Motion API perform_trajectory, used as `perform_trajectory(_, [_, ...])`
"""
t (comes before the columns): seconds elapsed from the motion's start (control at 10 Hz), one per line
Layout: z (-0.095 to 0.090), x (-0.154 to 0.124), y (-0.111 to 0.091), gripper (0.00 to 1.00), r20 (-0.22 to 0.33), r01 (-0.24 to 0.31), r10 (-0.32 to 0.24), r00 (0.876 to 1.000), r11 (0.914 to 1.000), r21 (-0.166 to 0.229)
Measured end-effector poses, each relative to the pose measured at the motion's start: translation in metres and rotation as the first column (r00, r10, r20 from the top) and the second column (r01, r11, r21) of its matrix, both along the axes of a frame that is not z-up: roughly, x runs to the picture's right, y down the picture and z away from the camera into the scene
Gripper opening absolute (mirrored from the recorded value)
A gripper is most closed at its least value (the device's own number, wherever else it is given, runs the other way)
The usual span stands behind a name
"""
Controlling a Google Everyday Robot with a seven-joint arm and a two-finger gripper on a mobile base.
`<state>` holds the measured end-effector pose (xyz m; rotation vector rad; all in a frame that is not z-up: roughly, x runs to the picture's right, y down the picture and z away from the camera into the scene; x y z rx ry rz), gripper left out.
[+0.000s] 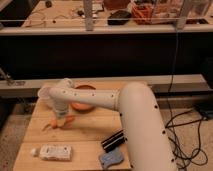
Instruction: Drag the pepper across the table
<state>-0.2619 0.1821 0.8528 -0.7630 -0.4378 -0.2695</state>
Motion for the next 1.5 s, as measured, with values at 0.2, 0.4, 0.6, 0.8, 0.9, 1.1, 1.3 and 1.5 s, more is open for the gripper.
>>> perform_trajectory(0.2, [-0.002, 0.005, 0.000, 0.11, -0.015, -0.009, 0.009, 1.000, 1.0000, 0.001])
perform_trajectory(0.4, [-0.007, 0.025, 0.000, 0.02, -0.034, -0.019, 0.019, 0.999, 0.9998, 0.000])
perform_trajectory(0.6, [-0.013, 0.050, 0.000, 0.00, -0.052, -0.038, 0.038, 0.998, 0.9993, 0.002])
perform_trajectory(0.8, [-0.017, 0.066, 0.002, 0.00, -0.065, -0.059, 0.059, 0.996, 0.9983, -0.002])
perform_trajectory(0.9, [-0.019, 0.076, 0.003, 0.00, -0.072, -0.070, 0.069, 0.995, 0.9976, -0.004])
perform_trajectory(1.1, [-0.021, 0.105, 0.006, 0.00, -0.093, -0.099, 0.098, 0.991, 0.9950, -0.007])
perform_trajectory(1.3, [-0.022, 0.124, 0.010, 0.00, -0.111, -0.119, 0.117, 0.987, 0.9928, -0.012])
perform_trajectory(1.5, [-0.022, 0.150, 0.014, 0.00, -0.128, -0.146, 0.143, 0.981, 0.9892, -0.015])
